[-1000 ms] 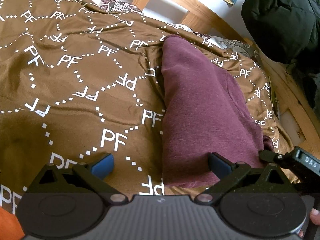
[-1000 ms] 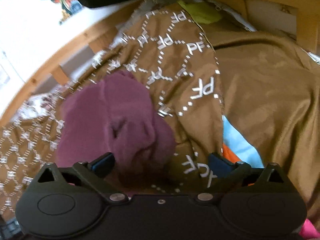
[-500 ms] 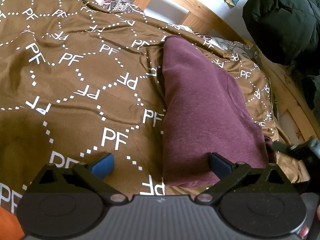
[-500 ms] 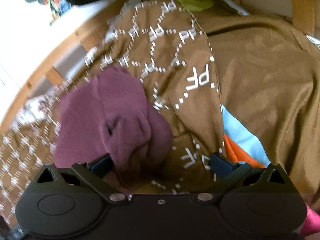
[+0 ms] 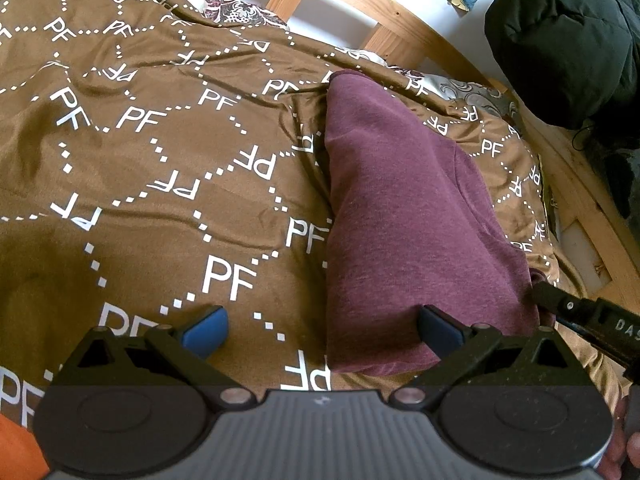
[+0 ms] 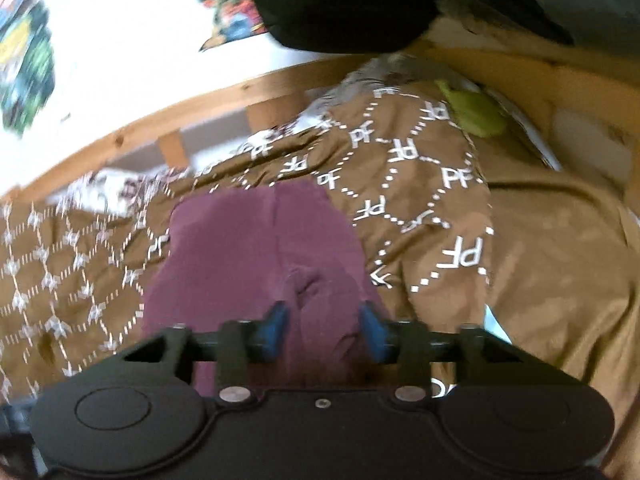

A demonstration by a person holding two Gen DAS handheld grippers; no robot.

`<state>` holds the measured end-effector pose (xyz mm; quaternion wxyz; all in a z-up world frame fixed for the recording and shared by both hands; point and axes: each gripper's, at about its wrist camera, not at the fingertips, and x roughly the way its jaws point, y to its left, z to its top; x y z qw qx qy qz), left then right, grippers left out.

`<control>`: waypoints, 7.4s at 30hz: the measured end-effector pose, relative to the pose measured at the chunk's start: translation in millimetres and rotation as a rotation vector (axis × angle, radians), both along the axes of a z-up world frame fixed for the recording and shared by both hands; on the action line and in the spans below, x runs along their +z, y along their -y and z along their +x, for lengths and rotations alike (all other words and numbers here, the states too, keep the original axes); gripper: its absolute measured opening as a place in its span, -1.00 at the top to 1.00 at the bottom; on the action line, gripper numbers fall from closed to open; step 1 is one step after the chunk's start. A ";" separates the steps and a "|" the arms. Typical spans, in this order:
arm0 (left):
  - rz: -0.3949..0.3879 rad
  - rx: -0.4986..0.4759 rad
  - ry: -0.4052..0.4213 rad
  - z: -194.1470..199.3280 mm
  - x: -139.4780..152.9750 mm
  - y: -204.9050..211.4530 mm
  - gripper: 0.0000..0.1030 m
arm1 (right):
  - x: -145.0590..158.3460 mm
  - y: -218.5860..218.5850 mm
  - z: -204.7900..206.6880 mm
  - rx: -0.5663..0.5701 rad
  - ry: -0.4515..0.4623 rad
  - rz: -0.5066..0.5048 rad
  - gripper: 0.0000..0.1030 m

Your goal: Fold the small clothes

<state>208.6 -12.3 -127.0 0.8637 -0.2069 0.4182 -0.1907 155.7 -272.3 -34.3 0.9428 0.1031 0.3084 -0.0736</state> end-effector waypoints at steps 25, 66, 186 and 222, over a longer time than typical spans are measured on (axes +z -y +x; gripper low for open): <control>-0.026 0.008 0.000 2.5 -0.2 -0.3 -0.99 | 2.1 28.2 -14.0 -0.116 0.019 0.159 -0.65; -0.116 0.041 0.083 32.9 -24.1 17.9 -1.00 | -49.8 85.5 159.3 0.233 0.102 0.288 -0.53; 0.398 0.315 0.347 -167.8 148.3 -88.4 -0.99 | 76.3 -104.3 -82.5 0.303 0.367 0.031 -0.99; 0.508 0.218 0.207 -184.4 114.8 -73.2 -0.99 | 28.4 -106.9 -136.1 0.190 0.190 -0.064 -0.99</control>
